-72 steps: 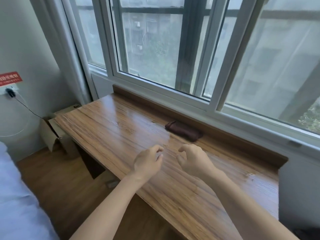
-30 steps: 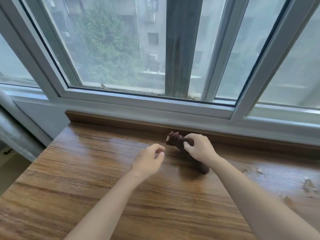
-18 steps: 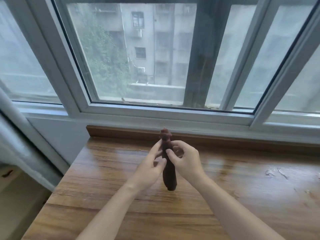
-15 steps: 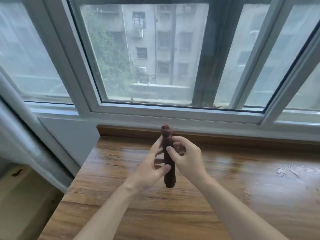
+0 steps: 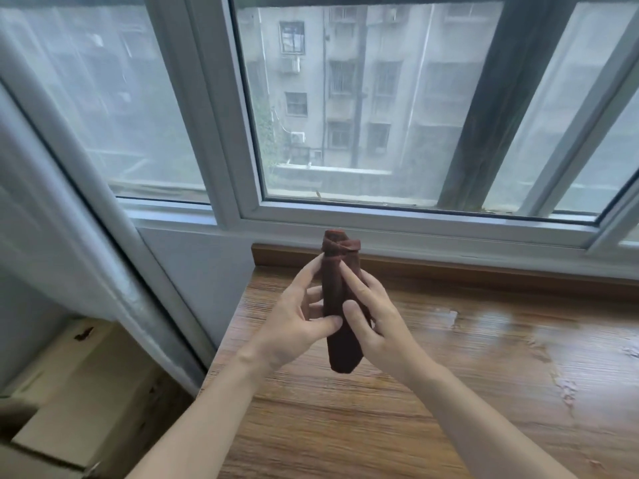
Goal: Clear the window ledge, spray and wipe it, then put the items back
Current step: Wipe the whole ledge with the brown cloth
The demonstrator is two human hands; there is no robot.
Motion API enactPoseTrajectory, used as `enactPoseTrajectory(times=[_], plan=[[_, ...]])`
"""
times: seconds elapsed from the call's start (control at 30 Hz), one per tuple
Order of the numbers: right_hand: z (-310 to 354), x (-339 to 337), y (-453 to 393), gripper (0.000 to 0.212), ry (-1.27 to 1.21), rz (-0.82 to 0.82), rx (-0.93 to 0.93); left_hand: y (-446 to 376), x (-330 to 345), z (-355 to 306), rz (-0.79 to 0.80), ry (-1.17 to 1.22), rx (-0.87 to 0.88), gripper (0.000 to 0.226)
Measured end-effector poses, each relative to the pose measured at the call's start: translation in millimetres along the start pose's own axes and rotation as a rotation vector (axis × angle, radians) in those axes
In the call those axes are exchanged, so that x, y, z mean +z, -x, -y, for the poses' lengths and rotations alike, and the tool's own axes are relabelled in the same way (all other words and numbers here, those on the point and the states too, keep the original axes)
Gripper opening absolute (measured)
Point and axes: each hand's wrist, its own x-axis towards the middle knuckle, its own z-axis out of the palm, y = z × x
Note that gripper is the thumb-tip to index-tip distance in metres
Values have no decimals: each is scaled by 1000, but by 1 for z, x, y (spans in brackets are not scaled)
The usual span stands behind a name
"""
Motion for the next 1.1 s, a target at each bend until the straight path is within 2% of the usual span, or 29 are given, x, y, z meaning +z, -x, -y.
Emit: enactPoseTrajectory(times=[0.13, 0.23, 0.33, 0.4, 0.47, 0.53, 0.57, 0.63, 0.77, 0.87, 0.97, 1.1], plan=[[-4, 13, -5, 59, -99, -72, 81, -4, -5, 1, 20, -20, -29, 83], [-11, 14, -8, 62, -68, -93, 118, -8, -9, 0, -25, -198, -24, 82], [-17, 11, -12, 65, -50, -84, 132, -13, -10, -4, -85, -276, -13, 69], [-21, 8, -15, 67, -11, -62, 141, -17, -6, -7, -150, -325, 5, 62], [-26, 3, -18, 70, 38, -26, 150, -21, -2, -9, -199, -366, 15, 74], [-30, -4, -20, 74, 84, 35, 152, -24, 3, -9, -181, -449, 32, 89], [-31, -8, -20, 78, 111, 73, 149, -26, 5, -7, -174, -509, 46, 88], [-34, -17, -18, 89, 217, 157, 133, -31, 10, 3, -214, -598, 59, 72], [-47, -22, -3, 108, 501, 261, 129, -27, 35, 33, -345, -444, -132, 47], [-60, -16, 12, 101, 604, 339, 214, -28, 48, 61, -400, -281, -250, 40], [-70, -14, 15, 90, 685, 385, 295, -40, 50, 83, -418, -243, -328, 44], [-80, -11, -3, 84, 894, 358, 327, -70, 42, 93, -382, -264, -382, 47]])
